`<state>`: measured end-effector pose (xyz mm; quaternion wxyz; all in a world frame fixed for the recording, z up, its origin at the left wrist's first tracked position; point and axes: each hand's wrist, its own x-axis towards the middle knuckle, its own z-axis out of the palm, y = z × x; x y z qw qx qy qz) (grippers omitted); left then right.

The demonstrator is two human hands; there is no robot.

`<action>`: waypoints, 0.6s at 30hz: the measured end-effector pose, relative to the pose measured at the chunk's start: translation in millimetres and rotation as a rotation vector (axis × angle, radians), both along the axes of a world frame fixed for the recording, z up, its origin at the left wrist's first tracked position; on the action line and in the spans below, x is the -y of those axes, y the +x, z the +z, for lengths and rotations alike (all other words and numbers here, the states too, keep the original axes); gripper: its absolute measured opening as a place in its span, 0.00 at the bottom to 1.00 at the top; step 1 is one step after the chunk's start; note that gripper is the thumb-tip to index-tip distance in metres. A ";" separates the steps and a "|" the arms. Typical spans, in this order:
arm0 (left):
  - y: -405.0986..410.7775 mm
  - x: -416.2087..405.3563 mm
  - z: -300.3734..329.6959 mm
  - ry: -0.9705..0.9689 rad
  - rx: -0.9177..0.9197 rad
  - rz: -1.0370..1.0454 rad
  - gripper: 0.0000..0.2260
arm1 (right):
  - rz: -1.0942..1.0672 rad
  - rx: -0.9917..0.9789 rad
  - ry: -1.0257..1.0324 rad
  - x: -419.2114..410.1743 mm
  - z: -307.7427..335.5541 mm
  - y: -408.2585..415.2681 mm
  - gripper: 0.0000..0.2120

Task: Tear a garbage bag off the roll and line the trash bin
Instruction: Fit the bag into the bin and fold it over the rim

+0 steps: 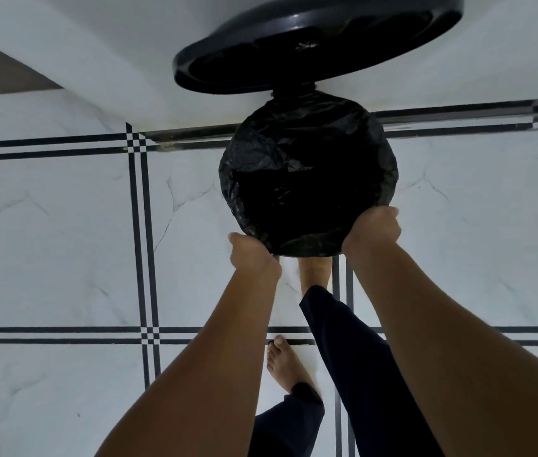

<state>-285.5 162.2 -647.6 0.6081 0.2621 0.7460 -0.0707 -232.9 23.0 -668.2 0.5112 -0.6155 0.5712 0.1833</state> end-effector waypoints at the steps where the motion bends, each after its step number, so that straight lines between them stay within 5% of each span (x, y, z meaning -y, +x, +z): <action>1: -1.1 3.5 -1.0 -0.064 0.052 0.032 0.21 | -0.026 0.040 0.028 -3.7 -5.7 1.7 0.30; 2: -1.4 6.6 -1.2 -0.102 0.080 0.054 0.21 | -0.017 -0.001 -0.017 -5.6 -10.1 5.3 0.28; 4: -1.7 9.1 -7.7 -0.111 0.097 0.087 0.23 | 0.651 -0.243 -0.348 -5.1 5.3 -3.0 0.29; 5: -1.5 8.9 -12.7 -0.096 0.109 0.096 0.23 | 0.807 -0.320 -0.465 -2.8 5.1 -1.0 0.28; 8: -0.8 6.8 -24.5 -0.041 0.172 0.118 0.23 | 0.586 -0.295 -0.428 7.4 -20.5 -4.5 0.29; 12: -11.2 3.2 -28.4 0.013 0.178 0.002 0.16 | -0.450 -0.042 0.104 10.3 -3.0 5.1 0.26; 15: -18.1 -0.6 -13.6 0.098 -0.012 -0.113 0.20 | -0.319 -0.059 0.035 10.2 16.2 2.4 0.26; 18: -19.5 -6.9 -0.7 0.309 -0.085 -0.318 0.21 | 0.097 -0.047 -0.326 10.7 30.8 1.5 0.24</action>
